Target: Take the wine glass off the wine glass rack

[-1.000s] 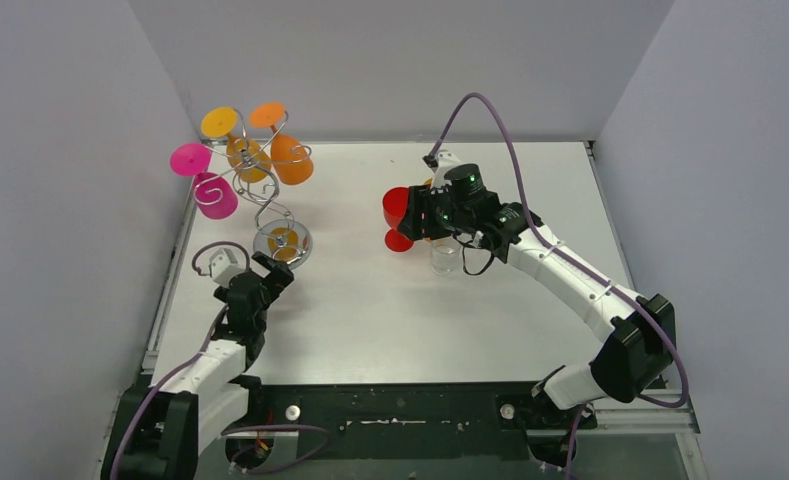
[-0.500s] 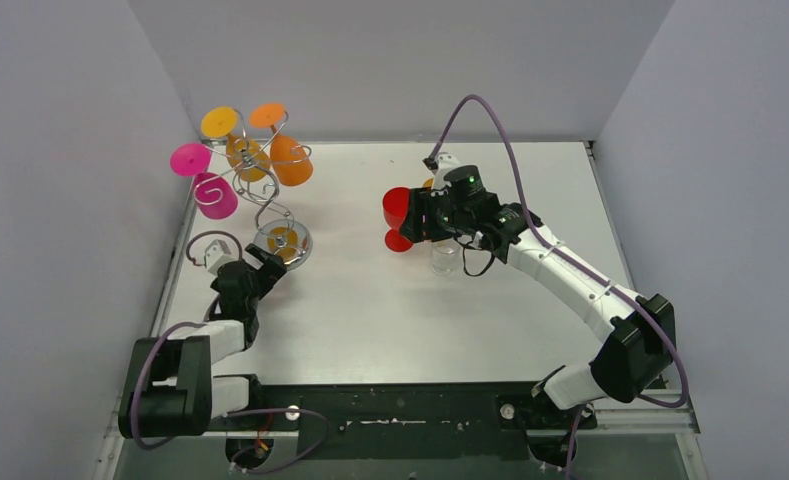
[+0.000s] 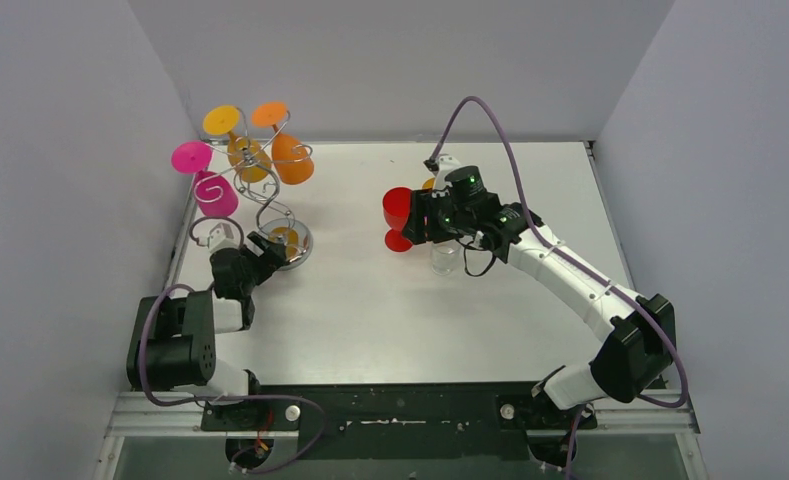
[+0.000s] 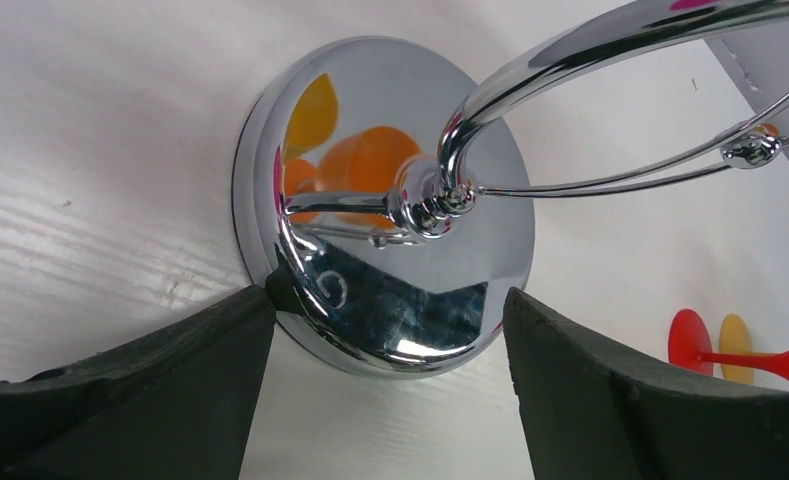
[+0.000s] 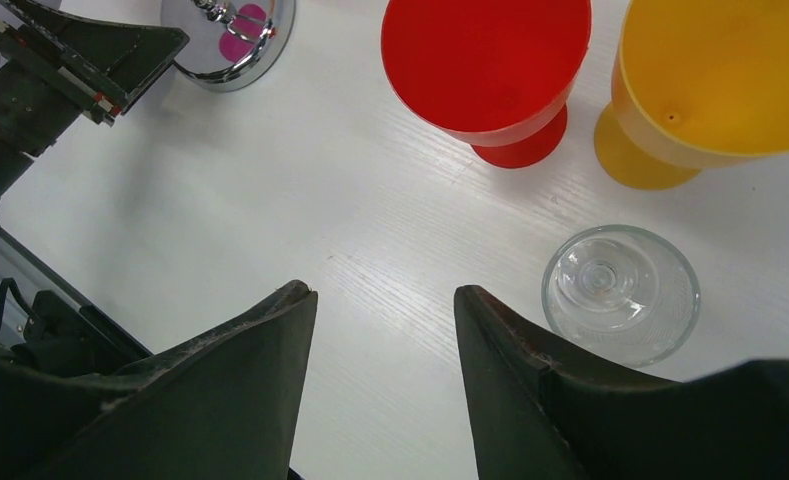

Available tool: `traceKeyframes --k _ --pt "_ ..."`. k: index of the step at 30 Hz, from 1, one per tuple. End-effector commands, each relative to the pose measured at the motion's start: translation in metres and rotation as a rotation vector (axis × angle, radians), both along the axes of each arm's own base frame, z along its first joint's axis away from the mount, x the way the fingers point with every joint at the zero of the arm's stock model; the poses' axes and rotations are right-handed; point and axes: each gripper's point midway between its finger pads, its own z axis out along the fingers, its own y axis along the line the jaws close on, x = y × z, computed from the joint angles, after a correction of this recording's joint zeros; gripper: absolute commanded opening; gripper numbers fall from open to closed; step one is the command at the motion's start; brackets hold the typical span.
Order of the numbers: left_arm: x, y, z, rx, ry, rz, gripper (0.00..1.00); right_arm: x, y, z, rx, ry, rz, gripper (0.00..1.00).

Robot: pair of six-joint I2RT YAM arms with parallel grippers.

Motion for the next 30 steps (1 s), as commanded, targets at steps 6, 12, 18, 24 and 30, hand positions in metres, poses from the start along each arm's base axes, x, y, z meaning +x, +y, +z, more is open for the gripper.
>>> traceKeyframes --k 6,12,18,24,30 --pt "0.045 -0.019 0.035 0.042 -0.135 -0.196 0.81 0.004 -0.006 0.003 -0.011 -0.019 -0.01 0.54" --pt "0.06 -0.03 0.034 0.041 -0.137 -0.282 0.81 0.005 -0.008 0.004 -0.016 -0.02 -0.01 0.54" --pt "0.074 -0.04 0.034 0.023 -0.135 -0.355 0.81 0.008 -0.008 0.007 -0.015 -0.024 -0.014 0.54" --pt "0.067 -0.038 0.039 0.008 -0.124 -0.327 0.82 0.01 -0.012 0.011 -0.015 -0.033 -0.025 0.54" --pt "0.041 -0.027 0.054 0.026 -0.113 -0.241 0.83 0.01 -0.015 0.023 0.003 -0.054 -0.038 0.54"
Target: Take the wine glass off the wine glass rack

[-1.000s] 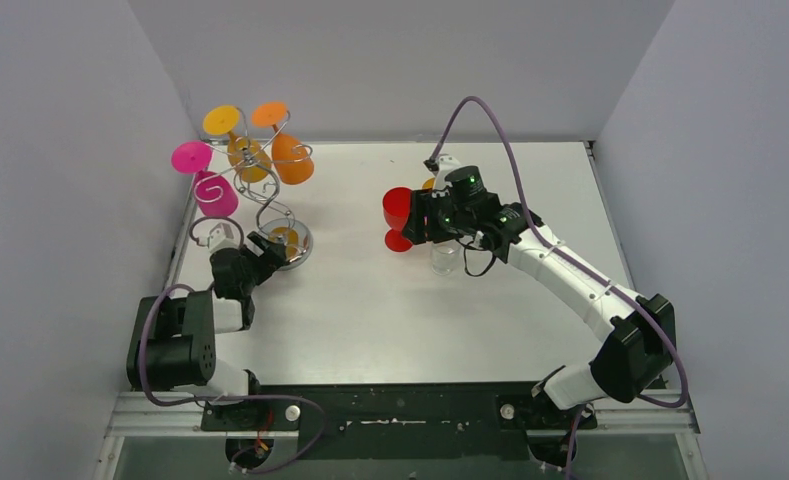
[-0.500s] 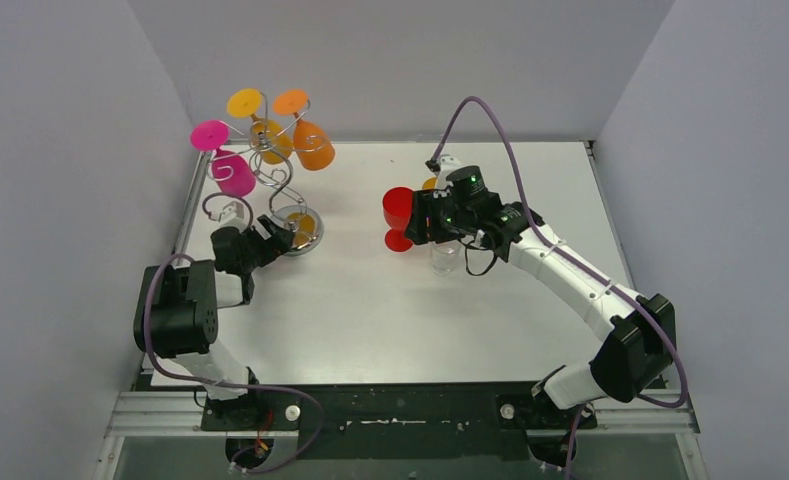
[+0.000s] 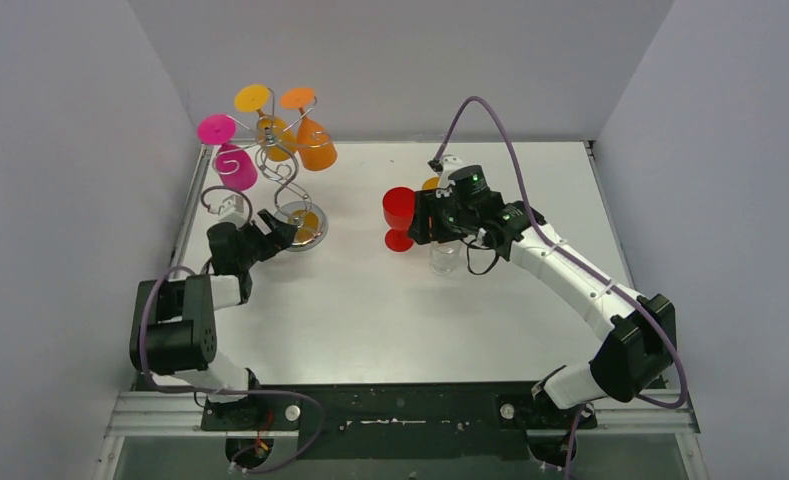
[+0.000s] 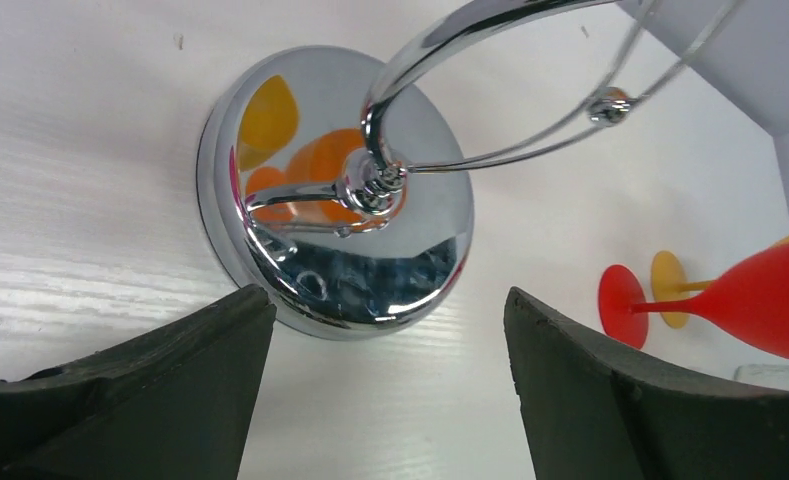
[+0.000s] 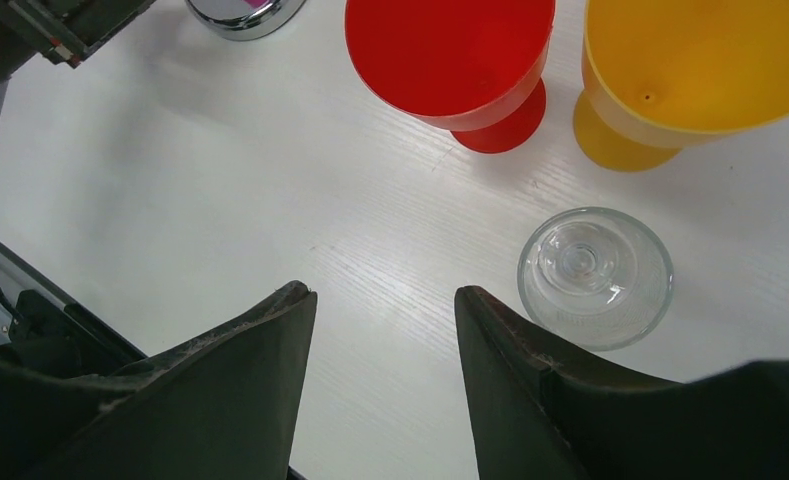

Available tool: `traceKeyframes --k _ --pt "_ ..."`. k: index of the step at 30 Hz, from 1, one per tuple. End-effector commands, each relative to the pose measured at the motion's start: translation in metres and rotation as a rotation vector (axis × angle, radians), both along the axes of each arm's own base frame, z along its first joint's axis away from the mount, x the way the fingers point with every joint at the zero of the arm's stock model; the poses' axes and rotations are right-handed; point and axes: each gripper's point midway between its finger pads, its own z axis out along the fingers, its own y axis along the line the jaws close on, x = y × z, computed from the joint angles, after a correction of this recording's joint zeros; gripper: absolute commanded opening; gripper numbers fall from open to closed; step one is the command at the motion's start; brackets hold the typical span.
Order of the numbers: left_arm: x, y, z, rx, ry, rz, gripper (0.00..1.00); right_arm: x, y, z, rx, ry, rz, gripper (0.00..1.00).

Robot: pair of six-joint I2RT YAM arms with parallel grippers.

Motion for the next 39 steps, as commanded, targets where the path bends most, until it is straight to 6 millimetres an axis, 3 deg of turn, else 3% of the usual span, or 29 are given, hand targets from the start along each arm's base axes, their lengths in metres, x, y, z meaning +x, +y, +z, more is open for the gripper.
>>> traceKeyframes --k 1,6,8,11,18,25,29,32,34,39 --pt "-0.014 0.005 0.039 0.015 -0.08 0.045 0.83 0.009 -0.004 0.033 0.036 -0.086 -0.024 0.54" --pt "-0.045 0.024 0.048 0.011 -0.013 0.193 0.81 0.009 -0.007 0.045 0.065 -0.111 -0.041 0.55" --pt "-0.061 0.032 0.062 -0.062 -0.038 0.286 0.81 0.009 -0.009 0.05 0.072 -0.124 -0.05 0.55" --pt "-0.078 0.054 0.086 -0.11 -0.072 0.417 0.8 0.009 -0.016 0.056 0.084 -0.14 -0.074 0.59" --pt "-0.097 0.116 0.128 0.012 0.014 0.606 0.82 0.009 -0.031 0.066 0.091 -0.171 -0.113 0.63" --pt "-0.09 0.163 0.208 -0.014 -0.074 0.767 0.84 0.005 -0.04 0.073 0.087 -0.187 -0.124 0.64" --pt "-0.054 0.153 0.282 -0.088 -0.272 0.562 0.85 0.005 -0.045 0.078 0.081 -0.207 -0.127 0.66" --pt "-0.033 0.142 0.32 -0.187 -0.376 0.391 0.86 0.006 -0.048 0.082 0.076 -0.219 -0.137 0.67" --pt "-0.021 0.131 0.33 -0.244 -0.4 0.283 0.85 0.004 -0.048 0.086 0.088 -0.222 -0.133 0.68" --pt "0.001 0.118 0.333 -0.325 -0.422 0.125 0.83 0.002 -0.048 0.091 0.107 -0.226 -0.13 0.71"
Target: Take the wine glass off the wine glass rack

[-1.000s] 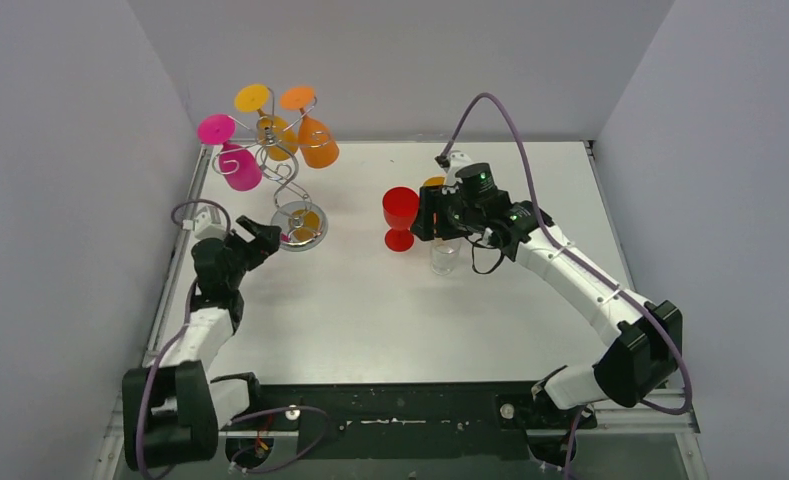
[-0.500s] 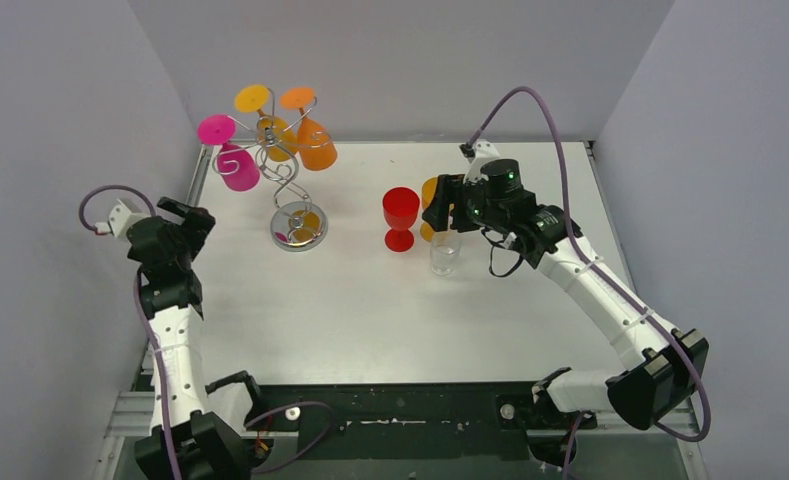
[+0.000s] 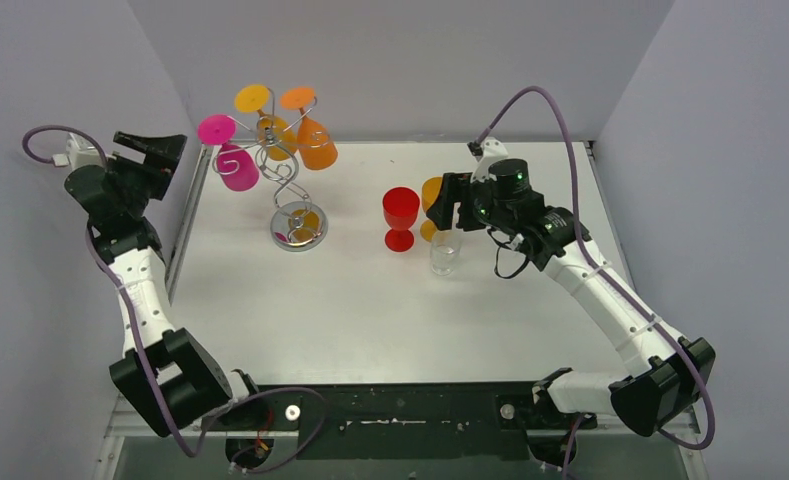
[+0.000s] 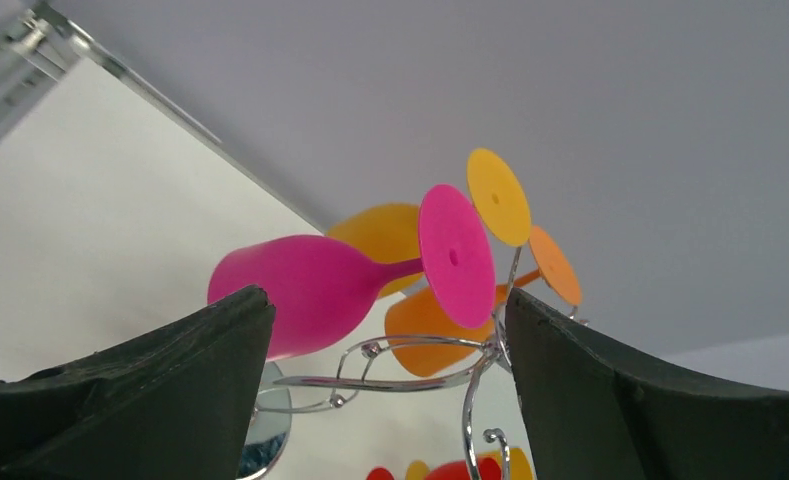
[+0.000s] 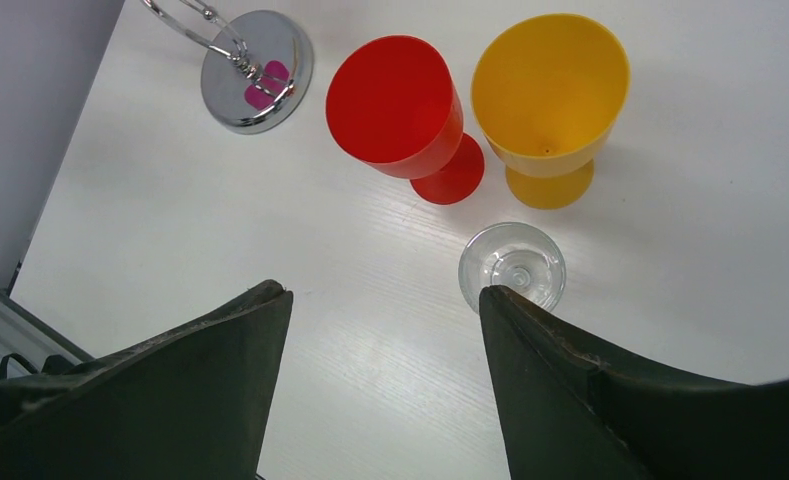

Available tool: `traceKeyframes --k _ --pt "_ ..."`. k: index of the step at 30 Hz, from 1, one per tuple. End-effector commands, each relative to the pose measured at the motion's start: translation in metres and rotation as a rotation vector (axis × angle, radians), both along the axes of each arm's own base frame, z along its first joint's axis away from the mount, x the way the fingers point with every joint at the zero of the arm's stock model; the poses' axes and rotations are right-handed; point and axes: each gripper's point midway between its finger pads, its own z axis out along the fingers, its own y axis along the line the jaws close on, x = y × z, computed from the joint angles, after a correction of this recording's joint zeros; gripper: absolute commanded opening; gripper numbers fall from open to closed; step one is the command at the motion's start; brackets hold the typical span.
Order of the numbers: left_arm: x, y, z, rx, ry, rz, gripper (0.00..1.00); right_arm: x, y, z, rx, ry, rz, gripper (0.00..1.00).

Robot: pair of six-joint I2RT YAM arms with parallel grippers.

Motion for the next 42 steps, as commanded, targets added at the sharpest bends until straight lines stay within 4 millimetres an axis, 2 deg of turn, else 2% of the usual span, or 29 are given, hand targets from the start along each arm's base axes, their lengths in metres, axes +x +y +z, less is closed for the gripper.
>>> traceKeyframes --k 1,6,10,14,17,22,27,28,30,32,36,38,42 --pt "0.012 -0.032 0.035 0.005 -0.126 -0.245 0.83 -0.002 -0.005 0.026 0.034 -0.07 -0.009 0.72" --pt "0.024 -0.033 0.024 0.031 -0.083 -0.301 0.83 -0.003 0.002 0.032 0.072 -0.068 0.016 0.77" --pt "0.029 -0.033 0.019 0.045 -0.066 -0.31 0.83 -0.005 0.002 0.034 0.091 -0.072 0.009 0.85" --pt "0.036 -0.034 0.013 0.048 -0.036 -0.32 0.83 -0.006 0.002 0.034 0.102 -0.074 0.007 0.87" --pt "0.042 -0.035 0.015 0.022 -0.06 -0.319 0.81 -0.007 0.003 0.035 0.108 -0.069 0.012 0.88" --pt "0.051 -0.05 0.024 0.0 -0.094 -0.37 0.75 -0.009 0.005 0.032 0.119 -0.057 0.02 0.88" --pt "0.06 -0.052 0.018 -0.024 -0.088 -0.378 0.59 -0.009 0.006 0.028 0.116 -0.044 0.025 0.88" --pt "0.062 -0.051 0.016 -0.027 -0.084 -0.377 0.5 -0.009 0.006 0.028 0.116 -0.044 0.025 0.88" --pt "0.063 -0.051 0.012 -0.033 -0.077 -0.382 0.44 -0.009 0.007 0.028 0.116 -0.044 0.027 0.88" --pt "0.063 -0.051 0.009 -0.042 -0.071 -0.378 0.35 -0.01 0.007 0.027 0.116 -0.042 0.027 0.88" --pt "0.057 -0.052 0.011 -0.043 -0.074 -0.363 0.27 -0.01 0.007 0.027 0.117 -0.04 0.027 0.88" --pt "0.054 -0.052 0.013 -0.045 -0.079 -0.355 0.17 -0.01 0.007 0.026 0.116 -0.038 0.027 0.88" --pt "0.051 -0.055 0.017 -0.076 -0.094 -0.359 0.05 -0.01 0.006 0.025 0.115 -0.036 0.025 0.88"
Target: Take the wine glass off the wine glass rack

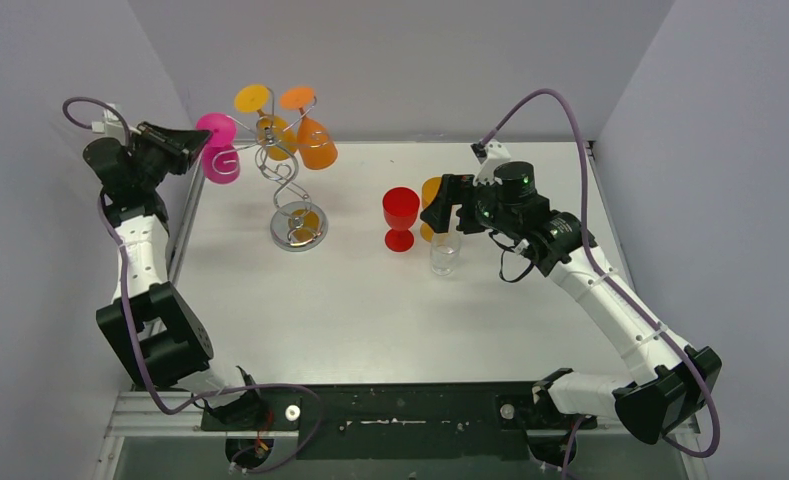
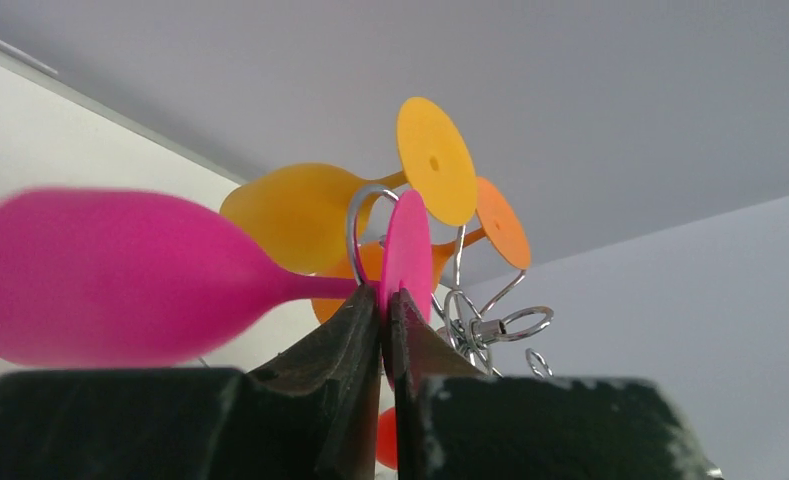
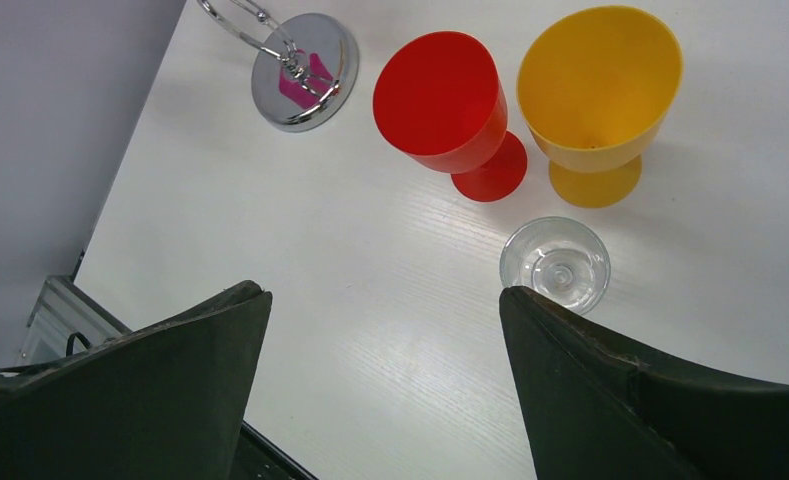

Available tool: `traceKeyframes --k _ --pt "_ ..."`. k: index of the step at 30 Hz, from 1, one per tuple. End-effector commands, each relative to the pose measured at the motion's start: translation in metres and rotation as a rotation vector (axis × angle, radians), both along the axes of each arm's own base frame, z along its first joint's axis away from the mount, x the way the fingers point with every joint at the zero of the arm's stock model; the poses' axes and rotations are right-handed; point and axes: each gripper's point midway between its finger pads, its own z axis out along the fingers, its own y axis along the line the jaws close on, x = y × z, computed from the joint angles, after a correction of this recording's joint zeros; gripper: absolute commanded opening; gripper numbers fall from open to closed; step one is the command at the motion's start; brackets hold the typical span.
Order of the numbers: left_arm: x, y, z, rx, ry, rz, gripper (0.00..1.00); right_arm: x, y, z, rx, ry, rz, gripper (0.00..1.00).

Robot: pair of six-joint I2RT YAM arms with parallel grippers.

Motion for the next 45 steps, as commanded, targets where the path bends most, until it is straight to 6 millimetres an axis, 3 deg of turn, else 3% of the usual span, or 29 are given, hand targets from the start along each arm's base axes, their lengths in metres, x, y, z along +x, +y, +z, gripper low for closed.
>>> traceKeyframes --k 1,10,17,29,37,45 --pt "-0.01 -0.004 0.032 0.004 -0.099 -0.003 0.01 0.002 -0.002 0.015 0.032 -0.049 -0.009 0.88" --pt "-0.013 -0.008 0.05 -0.184 -0.158 -0.022 0.0 0.0 -0.002 0.011 0.035 -0.038 -0.011 0.89" --pt "-0.011 0.001 0.064 -0.385 -0.217 -0.005 0.0 -0.001 -0.001 0.013 0.051 -0.036 -0.007 0.89" --pt "0.006 0.01 0.054 -0.371 -0.188 0.089 0.0 -0.003 -0.003 0.018 0.052 -0.046 -0.011 0.89" --pt "0.021 -0.02 0.051 -0.348 -0.166 0.0 0.0 -0.003 -0.004 0.016 0.049 -0.046 -0.017 0.89" --pt "0.008 -0.029 0.051 -0.308 -0.162 -0.009 0.0 -0.003 -0.005 0.015 0.047 -0.045 -0.022 0.89"
